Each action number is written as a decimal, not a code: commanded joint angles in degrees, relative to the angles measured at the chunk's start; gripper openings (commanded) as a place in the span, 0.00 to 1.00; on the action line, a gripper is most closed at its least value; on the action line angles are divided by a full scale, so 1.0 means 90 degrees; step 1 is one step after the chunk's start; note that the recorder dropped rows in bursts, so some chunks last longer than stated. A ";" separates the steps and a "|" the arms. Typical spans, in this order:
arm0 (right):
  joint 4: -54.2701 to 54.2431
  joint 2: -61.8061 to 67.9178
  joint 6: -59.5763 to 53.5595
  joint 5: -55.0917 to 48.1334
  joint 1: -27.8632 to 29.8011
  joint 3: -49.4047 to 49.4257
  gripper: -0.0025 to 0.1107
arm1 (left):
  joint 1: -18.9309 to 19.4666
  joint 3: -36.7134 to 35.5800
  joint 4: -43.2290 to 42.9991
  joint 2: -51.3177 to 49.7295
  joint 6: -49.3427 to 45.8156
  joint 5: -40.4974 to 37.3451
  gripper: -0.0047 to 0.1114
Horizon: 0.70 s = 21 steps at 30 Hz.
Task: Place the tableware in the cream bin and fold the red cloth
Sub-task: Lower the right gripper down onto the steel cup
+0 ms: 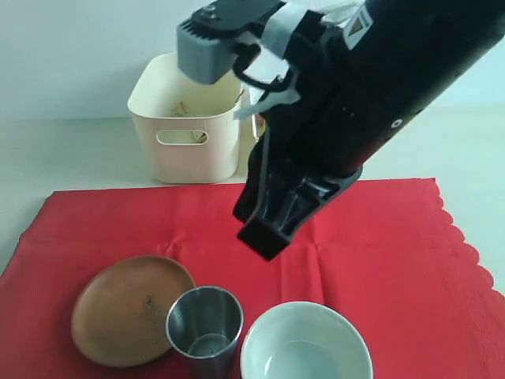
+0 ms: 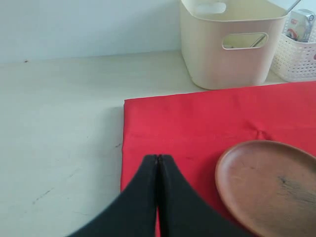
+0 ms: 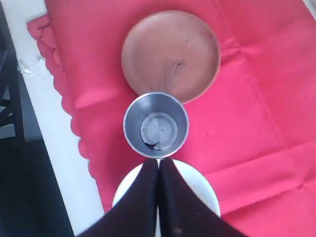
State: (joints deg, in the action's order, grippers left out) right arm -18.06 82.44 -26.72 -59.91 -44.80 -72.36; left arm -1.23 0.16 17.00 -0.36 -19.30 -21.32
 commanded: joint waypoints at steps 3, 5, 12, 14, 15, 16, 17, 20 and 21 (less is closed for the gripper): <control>0.0346 0.0147 0.0329 0.0778 -0.0543 0.0309 0.14 | 0.0018 -0.0018 0.0016 0.0040 0.0011 0.0025 0.04; 0.0385 0.0306 0.0415 0.0824 -0.0572 0.0309 0.21 | 0.0018 -0.0018 0.0016 0.0040 0.0011 0.0025 0.04; 0.0679 0.1138 0.0790 0.1201 -0.0572 0.0309 0.40 | 0.0018 -0.0018 0.0016 0.0040 0.0011 0.0025 0.04; 0.0857 0.1354 0.1026 0.1263 -0.0572 0.0309 0.40 | 0.0018 -0.0018 0.0016 0.0040 0.0011 0.0025 0.04; 0.0966 0.1501 0.1147 0.1287 -0.0572 0.0309 0.40 | 0.0018 -0.0018 0.0016 0.0040 0.0011 0.0025 0.04; 0.1093 0.1597 0.1222 0.1299 -0.0572 0.0309 0.40 | 0.0018 -0.0018 0.0016 0.0040 0.0011 0.0025 0.04; 0.1213 0.1702 0.1325 0.1299 -0.0572 0.0309 0.40 | 0.0018 -0.0018 0.0016 0.0040 0.0011 0.0025 0.04; 0.1567 0.1950 0.1596 0.1340 -0.0572 0.0309 0.40 | 0.0018 -0.0018 0.0016 0.0040 0.0011 0.0025 0.04; 0.1637 0.2019 0.1700 0.1363 -0.0572 0.0309 0.40 | 0.0018 -0.0018 0.0016 0.0040 0.0011 0.0025 0.04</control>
State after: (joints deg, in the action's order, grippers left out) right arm -6.02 99.16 -13.98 -48.82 -49.84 -69.80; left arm -1.23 0.16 17.00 -0.36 -19.30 -21.32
